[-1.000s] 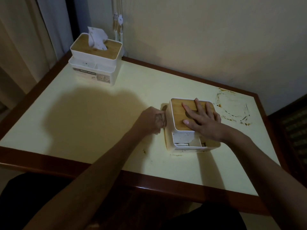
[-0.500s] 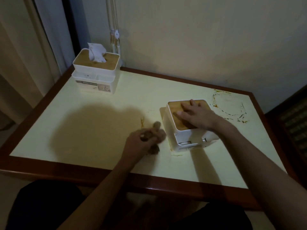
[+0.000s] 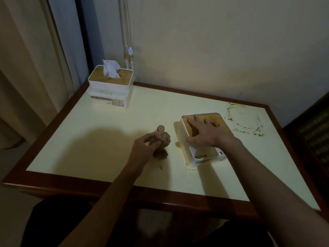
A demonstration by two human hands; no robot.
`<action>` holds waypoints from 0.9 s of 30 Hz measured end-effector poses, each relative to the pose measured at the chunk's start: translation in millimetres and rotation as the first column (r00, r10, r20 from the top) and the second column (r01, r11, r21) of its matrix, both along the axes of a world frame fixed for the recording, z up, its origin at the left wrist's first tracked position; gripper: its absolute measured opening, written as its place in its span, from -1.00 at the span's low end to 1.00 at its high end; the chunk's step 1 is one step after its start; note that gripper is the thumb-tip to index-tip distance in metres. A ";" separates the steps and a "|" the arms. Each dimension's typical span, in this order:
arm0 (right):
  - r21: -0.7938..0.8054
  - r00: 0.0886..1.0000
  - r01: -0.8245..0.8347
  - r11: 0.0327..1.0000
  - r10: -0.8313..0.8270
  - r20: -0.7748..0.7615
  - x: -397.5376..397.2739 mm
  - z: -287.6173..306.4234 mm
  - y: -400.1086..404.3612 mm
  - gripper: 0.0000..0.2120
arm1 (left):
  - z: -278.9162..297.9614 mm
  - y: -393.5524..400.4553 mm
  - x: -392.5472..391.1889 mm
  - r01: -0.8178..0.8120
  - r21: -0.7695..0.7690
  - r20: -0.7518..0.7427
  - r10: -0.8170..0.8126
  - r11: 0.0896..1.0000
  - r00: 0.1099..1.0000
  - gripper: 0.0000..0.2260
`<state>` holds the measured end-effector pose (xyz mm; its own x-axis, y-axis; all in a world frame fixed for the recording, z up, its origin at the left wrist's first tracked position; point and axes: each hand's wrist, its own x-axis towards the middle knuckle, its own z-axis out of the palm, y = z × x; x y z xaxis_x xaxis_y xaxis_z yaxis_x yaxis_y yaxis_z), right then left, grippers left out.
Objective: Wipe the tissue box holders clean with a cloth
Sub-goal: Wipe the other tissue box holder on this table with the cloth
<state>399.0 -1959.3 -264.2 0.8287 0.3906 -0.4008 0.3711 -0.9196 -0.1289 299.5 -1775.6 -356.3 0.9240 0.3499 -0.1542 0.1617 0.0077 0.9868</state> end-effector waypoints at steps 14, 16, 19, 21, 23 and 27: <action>0.194 0.980 -0.161 0.968 0.180 -0.088 -12.1 9.7 -53.4 -0.48 | 6.9 6.9 -5.7 0.036 0.058 0.024 -0.037 0.998 0.999 -0.70; 0.336 0.990 -0.085 0.938 0.118 -0.078 -12.3 11.2 -51.1 -0.62 | 7.5 3.6 -5.6 0.052 0.083 0.023 -0.054 0.995 0.998 -0.68; 0.420 1.000 0.015 0.907 -0.021 0.010 -5.1 1.2 -37.8 -0.59 | 6.4 -0.9 -0.9 0.067 0.129 0.016 -0.070 0.989 0.997 -0.58; 0.370 0.991 0.121 0.921 -0.135 0.012 2.9 -10.6 -25.4 -0.47 | 6.4 -3.7 4.8 0.077 0.147 0.014 -0.080 0.986 0.997 -0.57; 0.252 0.984 0.167 0.953 -0.177 0.015 8.8 -24.1 -16.6 -0.39 | 6.9 -5.5 11.8 0.071 0.152 0.020 -0.075 0.986 0.997 -0.62; 0.151 0.995 0.086 0.985 -0.093 0.044 12.4 -30.5 -18.9 -0.39 | 8.1 -5.3 32.5 0.076 0.192 0.046 -0.086 0.978 0.995 -0.63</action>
<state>411.4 -1978.2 -294.6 0.8807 0.3660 -0.3005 0.2976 -0.9214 -0.2501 331.9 -1780.9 -348.1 0.9556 0.2919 -0.0417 0.1012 -0.1920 0.9762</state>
